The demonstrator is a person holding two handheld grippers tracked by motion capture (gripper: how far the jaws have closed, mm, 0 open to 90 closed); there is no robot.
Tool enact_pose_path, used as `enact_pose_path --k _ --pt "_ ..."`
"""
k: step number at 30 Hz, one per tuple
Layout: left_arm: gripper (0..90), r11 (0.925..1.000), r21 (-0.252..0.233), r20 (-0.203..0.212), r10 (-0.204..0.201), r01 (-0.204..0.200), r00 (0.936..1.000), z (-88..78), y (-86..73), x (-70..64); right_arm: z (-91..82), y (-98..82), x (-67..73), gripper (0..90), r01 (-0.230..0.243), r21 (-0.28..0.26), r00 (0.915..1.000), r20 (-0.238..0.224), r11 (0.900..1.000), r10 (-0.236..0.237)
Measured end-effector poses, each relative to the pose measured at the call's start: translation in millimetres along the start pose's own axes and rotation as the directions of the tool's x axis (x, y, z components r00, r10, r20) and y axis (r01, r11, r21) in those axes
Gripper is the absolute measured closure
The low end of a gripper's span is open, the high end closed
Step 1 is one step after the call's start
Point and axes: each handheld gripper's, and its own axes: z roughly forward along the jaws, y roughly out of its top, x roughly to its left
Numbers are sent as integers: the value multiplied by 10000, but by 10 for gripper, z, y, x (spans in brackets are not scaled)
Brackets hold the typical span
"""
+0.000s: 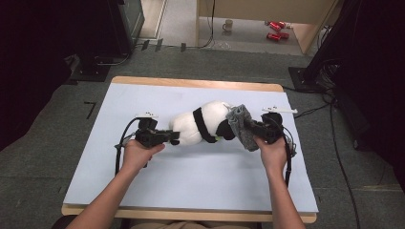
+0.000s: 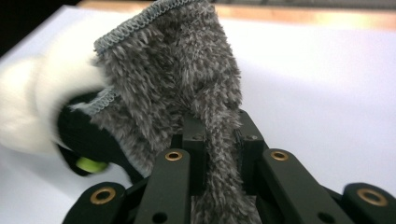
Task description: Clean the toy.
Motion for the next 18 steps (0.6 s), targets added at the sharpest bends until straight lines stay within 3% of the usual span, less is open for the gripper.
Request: enact_pose_path --k 4,9,13,18 --pt "779 10000 -23 -39 90 -90 10000 0 -3 -46 -134 96 131 792 238 -399 9991 -331 9989 -251" --pt "779 9999 -123 200 77 -75 9998 -12 4 -119 -226 172 330 792 523 -640 9944 -887 9966 -579" --pt "779 9994 -138 188 325 -322 9993 -16 -4 -209 -222 201 566 791 998 -680 9843 -1392 9927 -1085" --pt "779 9990 -83 170 431 -429 9989 -2 -16 -231 -101 165 818 789 1581 -447 9692 -1837 9864 -1637"
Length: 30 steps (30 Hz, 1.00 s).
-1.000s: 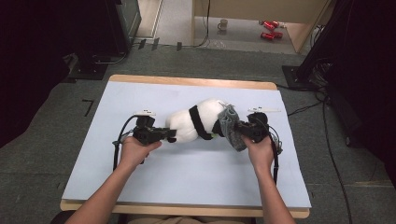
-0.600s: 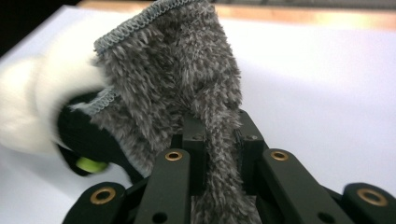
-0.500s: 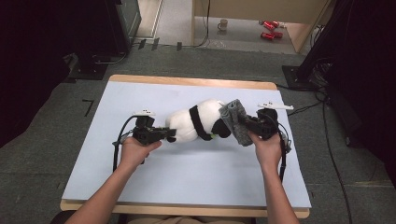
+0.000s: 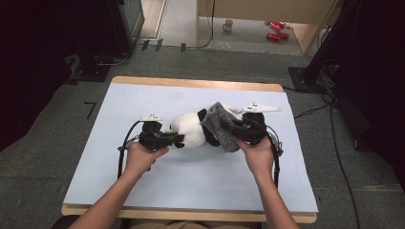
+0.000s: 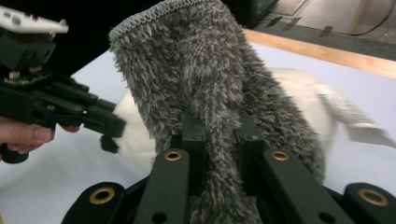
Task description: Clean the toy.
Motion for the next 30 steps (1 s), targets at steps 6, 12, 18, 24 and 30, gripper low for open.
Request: enact_pose_path --k 6,12,18,24,30 --pt "744 9985 -35 -276 541 -543 9982 12 -20 -10 256 -117 -19 789 322 764 9984 428 9966 -355" --pt "623 9910 -630 -257 1166 -1180 9928 -52 -63 12 299 -110 -96 790 151 641 9986 498 9978 -184" --pt "411 9666 -1143 -280 2276 -2293 9734 -114 -140 6 376 -47 -93 790 190 532 9990 390 9984 -211" --pt "346 9618 -1194 -377 2437 -2465 9691 -66 -194 73 465 38 -133 790 198 404 9992 325 9990 -211" --pt "326 9666 -1237 -426 2209 -2245 9744 60 -205 149 523 80 -212 790 -155 264 9997 200 9995 149"
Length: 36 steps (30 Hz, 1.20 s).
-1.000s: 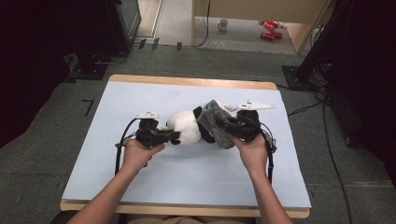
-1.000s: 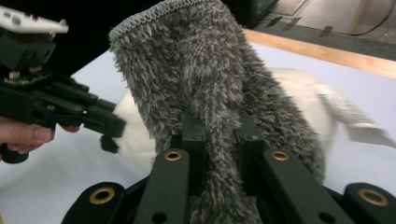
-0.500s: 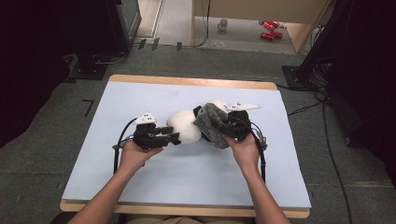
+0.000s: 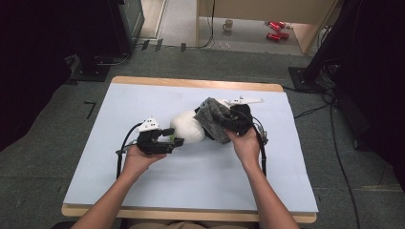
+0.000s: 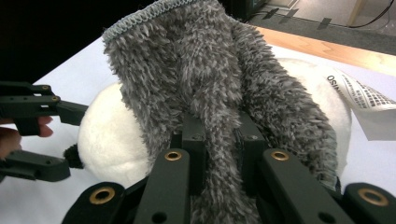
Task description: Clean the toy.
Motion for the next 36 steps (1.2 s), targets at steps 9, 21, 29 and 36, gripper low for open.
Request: enact_pose_path --k 9,21,29,36 --pt "388 9996 -262 -679 26 -44 9977 174 -37 26 40 29 16 787 102 -70 9999 125 9999 -101" --pt "690 9959 350 -859 -801 833 9931 128 59 78 -80 153 446 790 609 -70 9948 -819 9981 -613" --pt "711 9744 433 -24 -2209 2208 9753 -77 113 21 -28 108 808 790 572 75 9594 -2769 9983 -529" --pt "718 9683 958 -29 -2313 2305 9729 -48 73 -107 282 -143 736 792 755 960 9660 -2538 9925 -490"
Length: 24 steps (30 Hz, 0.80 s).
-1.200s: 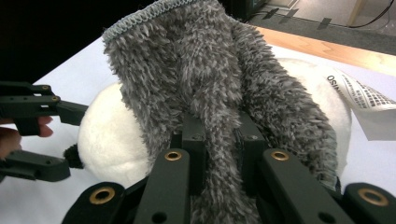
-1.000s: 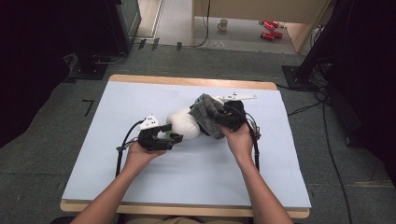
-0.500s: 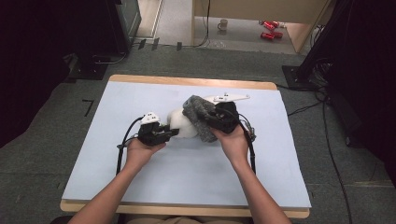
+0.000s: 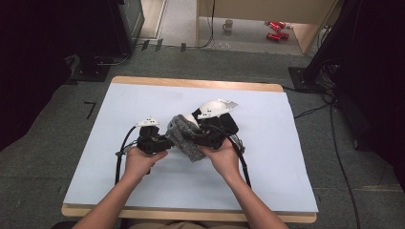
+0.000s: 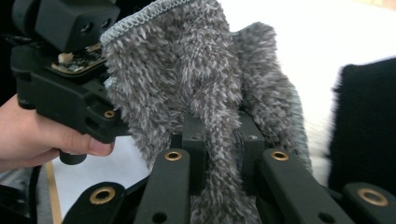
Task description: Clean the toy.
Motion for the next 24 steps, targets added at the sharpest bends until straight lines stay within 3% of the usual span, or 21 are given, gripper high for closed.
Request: enact_pose_path --k 1,7,11,13,14,18,24 --pt "720 10000 9 79 -31 30 10000 20 -6 21 8 -23 -45 792 -177 -1 9998 -43 9998 177" --pt "724 9999 57 -29 106 -106 9999 46 8 44 -41 -50 -151 793 36 -104 9989 470 9999 -31" --pt "724 9998 82 12 189 -189 9998 39 1 60 -163 -60 -289 794 91 -237 9907 1356 9997 -58" --pt "724 9996 85 8 262 -263 9997 59 3 40 -203 -83 -369 794 -85 -299 9929 1185 9995 120" --pt "724 9996 89 21 250 -250 9997 60 8 38 -213 -87 -386 794 44 -282 9929 1187 9996 -10" --pt "724 10000 54 113 76 -77 9999 38 18 77 -317 -56 -432 795 282 -364 9879 1532 9989 -223" --pt "723 10000 10 176 67 -67 9998 42 27 89 -596 -89 -681 795 -483 -1194 9778 1969 9917 713"
